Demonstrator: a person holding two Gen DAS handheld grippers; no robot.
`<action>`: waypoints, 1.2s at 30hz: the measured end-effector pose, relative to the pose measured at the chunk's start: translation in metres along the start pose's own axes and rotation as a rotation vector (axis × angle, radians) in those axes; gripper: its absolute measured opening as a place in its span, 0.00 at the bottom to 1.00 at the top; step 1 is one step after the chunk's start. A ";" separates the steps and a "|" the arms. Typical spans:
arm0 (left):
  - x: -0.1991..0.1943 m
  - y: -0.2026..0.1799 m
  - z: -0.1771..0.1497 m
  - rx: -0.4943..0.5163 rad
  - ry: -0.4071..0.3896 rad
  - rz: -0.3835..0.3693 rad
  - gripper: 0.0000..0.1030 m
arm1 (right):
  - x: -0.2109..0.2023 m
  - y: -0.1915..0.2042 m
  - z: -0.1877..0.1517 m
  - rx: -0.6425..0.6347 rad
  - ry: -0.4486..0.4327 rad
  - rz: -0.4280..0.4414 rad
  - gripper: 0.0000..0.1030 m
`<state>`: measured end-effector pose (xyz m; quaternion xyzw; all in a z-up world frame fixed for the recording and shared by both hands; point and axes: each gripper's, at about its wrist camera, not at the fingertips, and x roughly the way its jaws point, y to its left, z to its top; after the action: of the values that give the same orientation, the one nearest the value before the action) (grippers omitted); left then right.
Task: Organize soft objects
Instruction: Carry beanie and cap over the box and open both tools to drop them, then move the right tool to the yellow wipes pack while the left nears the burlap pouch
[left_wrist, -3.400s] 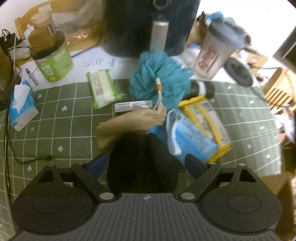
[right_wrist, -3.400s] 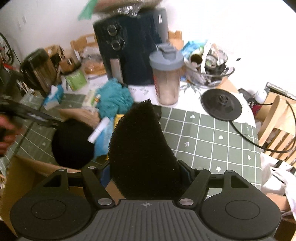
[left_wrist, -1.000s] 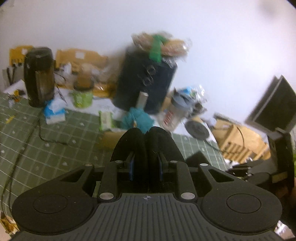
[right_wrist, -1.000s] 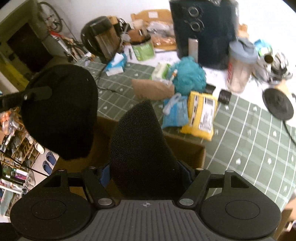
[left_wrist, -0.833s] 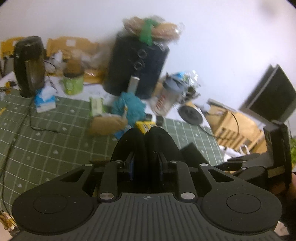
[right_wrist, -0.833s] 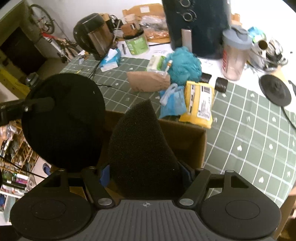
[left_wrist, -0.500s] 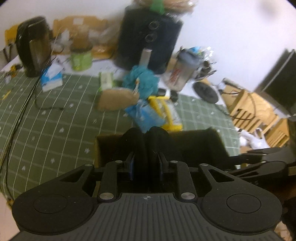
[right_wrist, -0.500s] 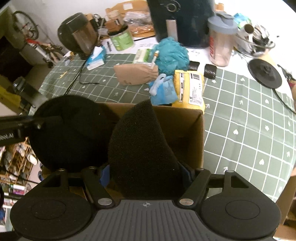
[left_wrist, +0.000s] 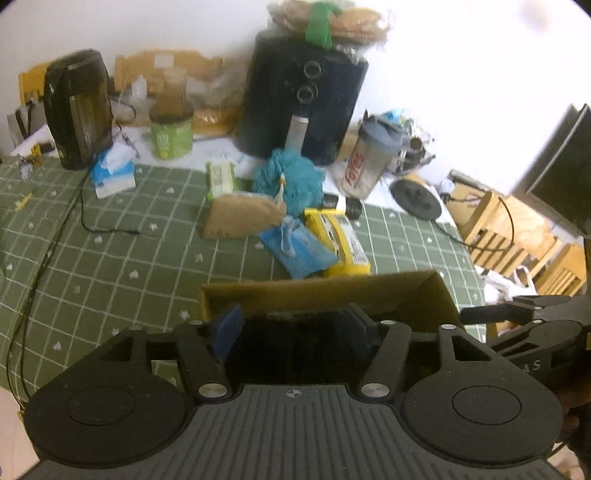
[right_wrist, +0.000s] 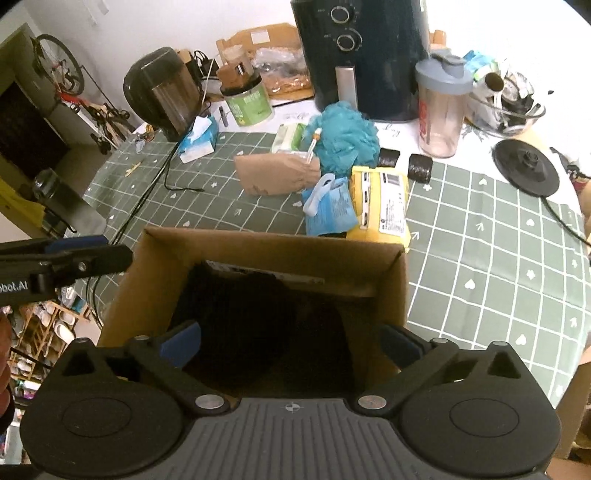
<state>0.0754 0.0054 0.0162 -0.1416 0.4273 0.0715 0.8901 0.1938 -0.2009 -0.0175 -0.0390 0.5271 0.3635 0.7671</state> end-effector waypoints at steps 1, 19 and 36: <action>-0.003 0.000 0.000 0.006 -0.013 0.009 0.58 | -0.003 0.000 0.000 -0.003 -0.007 -0.002 1.00; -0.017 0.010 0.006 0.026 -0.088 0.023 0.58 | -0.018 -0.019 0.012 0.020 -0.059 -0.075 1.00; -0.008 0.027 0.019 -0.033 -0.072 0.091 0.58 | -0.020 -0.041 0.024 0.016 -0.028 -0.184 1.00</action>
<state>0.0775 0.0365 0.0289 -0.1339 0.3997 0.1240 0.8983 0.2334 -0.2307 -0.0037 -0.0763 0.5134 0.2879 0.8048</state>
